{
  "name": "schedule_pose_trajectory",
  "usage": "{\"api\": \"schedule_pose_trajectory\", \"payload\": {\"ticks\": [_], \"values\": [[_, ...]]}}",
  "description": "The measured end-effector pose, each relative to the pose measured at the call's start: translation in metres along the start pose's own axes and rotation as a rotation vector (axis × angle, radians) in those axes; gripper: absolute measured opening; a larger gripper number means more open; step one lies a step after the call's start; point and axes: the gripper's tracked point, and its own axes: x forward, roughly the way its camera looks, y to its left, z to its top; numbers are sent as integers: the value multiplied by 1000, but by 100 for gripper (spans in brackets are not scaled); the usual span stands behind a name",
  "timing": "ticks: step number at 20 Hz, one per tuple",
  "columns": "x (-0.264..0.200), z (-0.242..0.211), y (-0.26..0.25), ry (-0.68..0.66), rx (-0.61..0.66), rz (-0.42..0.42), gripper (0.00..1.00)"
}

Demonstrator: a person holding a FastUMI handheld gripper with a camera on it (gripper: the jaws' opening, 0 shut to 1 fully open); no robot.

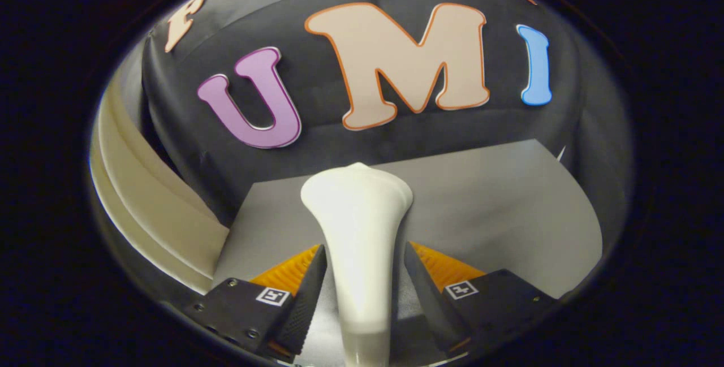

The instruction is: Iron the clothes twice with a garment steamer, once on the left side and once on the right side.

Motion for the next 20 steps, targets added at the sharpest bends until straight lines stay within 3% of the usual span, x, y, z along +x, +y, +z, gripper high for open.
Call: {"api": "schedule_pose_trajectory", "payload": {"ticks": [1, 2, 6, 13, 20], "values": [[1, 6, -1, -49, -43, -9, 79], [3, -3, -1, 8, -64, -7, 73], [-1, 1, 0, -43, -67, -6, 50], [-56, 13, 6, -308, -55, -4, 42], [-117, -18, 19, -398, -146, -10, 40]]}}
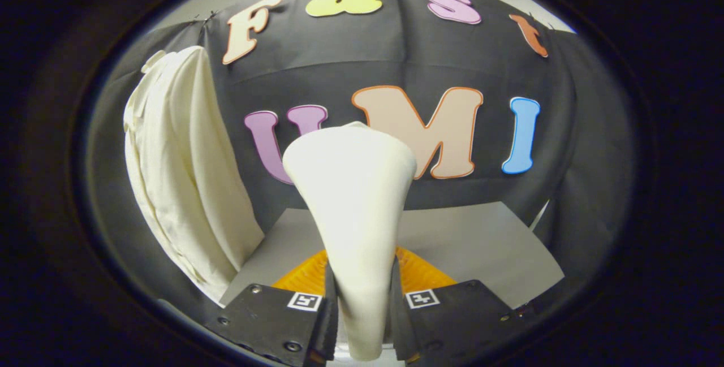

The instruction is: Iron the clothes twice with a garment steamer, once on the left side and once on the right side.

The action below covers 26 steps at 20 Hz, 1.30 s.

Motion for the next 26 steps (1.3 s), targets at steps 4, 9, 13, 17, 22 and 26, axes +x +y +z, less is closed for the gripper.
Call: {"api": "schedule_pose_trajectory", "payload": {"ticks": [4, 9, 13, 17, 22, 26], "values": [[-41, -21, 20, -24, -5, -14, 39], [-99, -27, 62, -81, 6, -19, 38], [-138, -17, 98, -123, 26, -44, 38], [-156, -6, 148, -151, 12, -57, 38], [-163, 5, 230, -197, 2, -23, 38], [-156, 9, 288, -190, 36, -4, 38]]}}
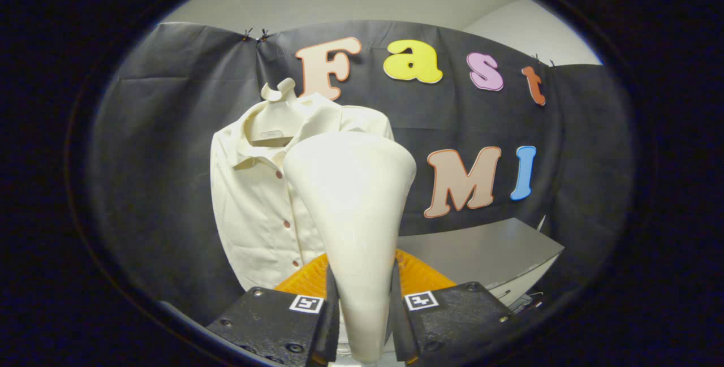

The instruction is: Iron the clothes twice with a garment steamer, once on the left side and once on the right side.

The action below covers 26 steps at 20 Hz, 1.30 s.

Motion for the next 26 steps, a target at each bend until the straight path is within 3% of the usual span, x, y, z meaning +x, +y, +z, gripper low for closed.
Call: {"api": "schedule_pose_trajectory", "payload": {"ticks": [16, 26], "values": [[54, 5, 204, -59, 82, 94, 37], [119, -16, 219, -19, 91, -10, 37]]}}
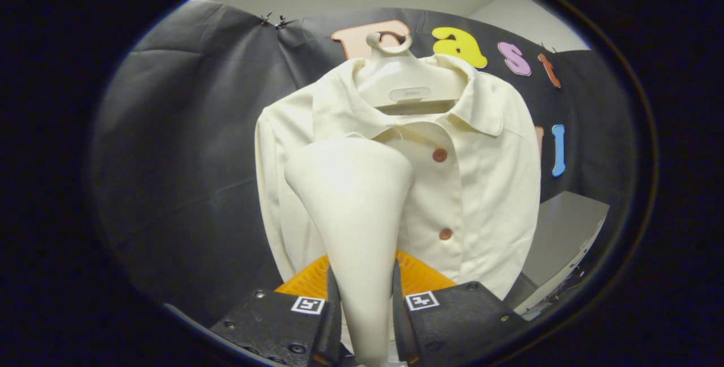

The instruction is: Iron the clothes twice with a garment steamer, once on the left side and once on the right side.

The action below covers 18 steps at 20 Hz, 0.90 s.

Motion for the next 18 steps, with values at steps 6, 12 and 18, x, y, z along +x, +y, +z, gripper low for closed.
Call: {"api": "schedule_pose_trajectory", "payload": {"ticks": [6, 12, 18], "values": [[13, -20, -14, 15, -50, -65, 38], [21, -57, -26, 84, -71, -103, 38], [27, -100, -32, 166, -70, -106, 38]]}}
